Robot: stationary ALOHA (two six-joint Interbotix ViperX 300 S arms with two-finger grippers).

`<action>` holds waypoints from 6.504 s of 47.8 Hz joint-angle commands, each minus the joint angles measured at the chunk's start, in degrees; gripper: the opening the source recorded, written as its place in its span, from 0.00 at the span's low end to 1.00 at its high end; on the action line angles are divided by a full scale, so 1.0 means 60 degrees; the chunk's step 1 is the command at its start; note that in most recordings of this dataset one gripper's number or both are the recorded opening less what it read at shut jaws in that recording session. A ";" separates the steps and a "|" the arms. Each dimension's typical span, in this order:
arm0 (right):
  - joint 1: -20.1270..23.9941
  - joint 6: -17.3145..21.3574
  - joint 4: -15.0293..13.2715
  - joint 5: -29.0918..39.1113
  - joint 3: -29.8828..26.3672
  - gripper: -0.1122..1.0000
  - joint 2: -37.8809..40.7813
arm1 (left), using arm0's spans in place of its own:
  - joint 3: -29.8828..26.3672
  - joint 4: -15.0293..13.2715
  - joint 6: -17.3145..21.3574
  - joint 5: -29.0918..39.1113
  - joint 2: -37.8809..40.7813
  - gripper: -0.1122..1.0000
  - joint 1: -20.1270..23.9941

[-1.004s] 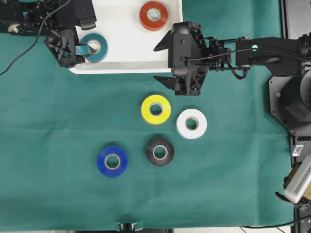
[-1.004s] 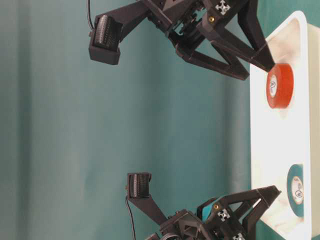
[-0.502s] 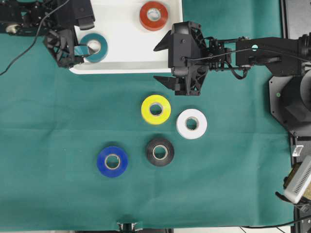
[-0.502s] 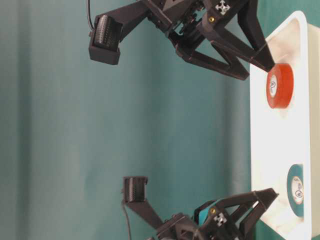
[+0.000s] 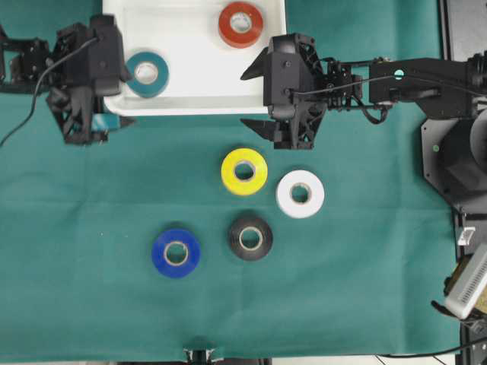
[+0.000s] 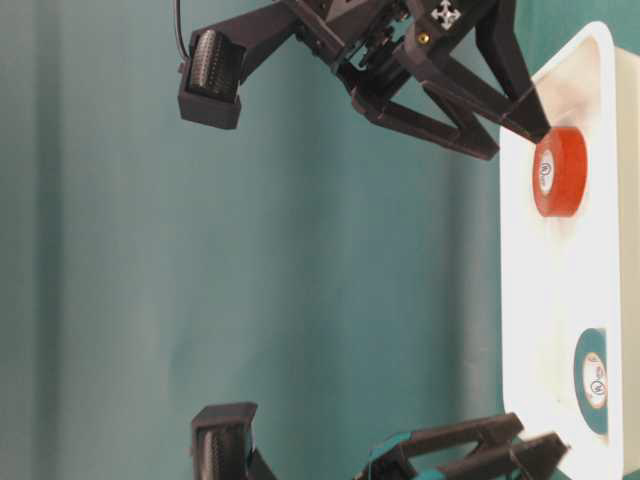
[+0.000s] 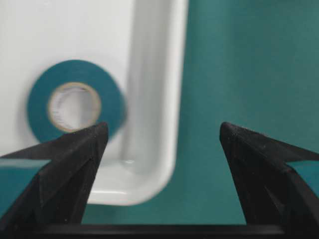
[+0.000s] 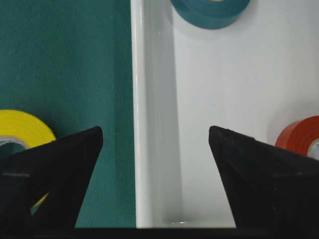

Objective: Put the tape alternately from left to right into the white case.
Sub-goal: 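Open the left gripper and withdraw it from the tray, then move the right gripper down to the black tape roll, then grasp the black tape roll with the right gripper and lift it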

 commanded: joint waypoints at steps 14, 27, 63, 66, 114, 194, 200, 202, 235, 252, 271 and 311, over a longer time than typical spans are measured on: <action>0.0059 0.0015 0.0000 -0.0073 0.0000 0.78 -0.0088 | 0.0205 -0.0029 0.0000 -0.0059 -0.0630 0.97 -0.1113; 0.0103 0.0015 -0.0015 -0.0073 0.0000 0.78 -0.0088 | 0.0454 -0.0029 -0.0352 -0.0103 -0.0659 0.97 -0.1377; 0.0645 0.0015 0.0015 -0.0044 0.0000 0.78 -0.0088 | 0.0483 -0.0029 -0.0381 -0.0161 -0.0659 0.97 -0.1377; 0.0835 0.0015 0.0015 -0.0044 0.0015 0.78 -0.0103 | 0.0469 -0.0029 -0.0381 -0.0161 -0.0659 0.97 -0.1377; 0.3442 0.0674 0.0029 -0.0073 0.0220 0.78 -0.0103 | 0.0410 -0.0029 -0.0381 -0.0161 -0.0659 0.97 -0.1377; 0.4014 0.0674 -0.0015 -0.0571 -0.0615 0.77 0.2388 | 0.0410 -0.0029 -0.0381 -0.0161 -0.0601 0.97 -0.1392; 0.4014 0.0674 -0.0015 -0.0586 -0.0630 0.77 0.2505 | 0.0425 -0.0029 -0.0381 -0.0176 -0.0601 0.97 -0.1392; 0.4014 0.0674 -0.0015 -0.0571 -0.0630 0.77 0.2505 | 0.0425 -0.0029 -0.0381 -0.0161 -0.0601 0.97 -0.1377; 0.4014 0.0659 -0.0029 -0.0571 -0.0806 0.11 0.2490 | 0.0454 -0.0029 -0.0381 -0.0161 -0.0601 0.97 -0.1392; 0.4014 0.0659 -0.0029 -0.0571 -0.0850 0.11 0.2461 | 0.0469 -0.0029 -0.0381 -0.0161 -0.0601 0.97 -0.1392; 0.4102 0.0674 -0.0029 -0.0176 -0.0967 0.11 0.1348 | 0.0469 -0.0029 -0.0381 -0.0161 -0.0630 0.97 -0.1392; 0.3311 0.0674 -0.0029 0.0322 -0.0996 0.11 0.0820 | 0.0469 -0.0029 -0.0381 -0.0161 -0.0630 0.97 -0.1392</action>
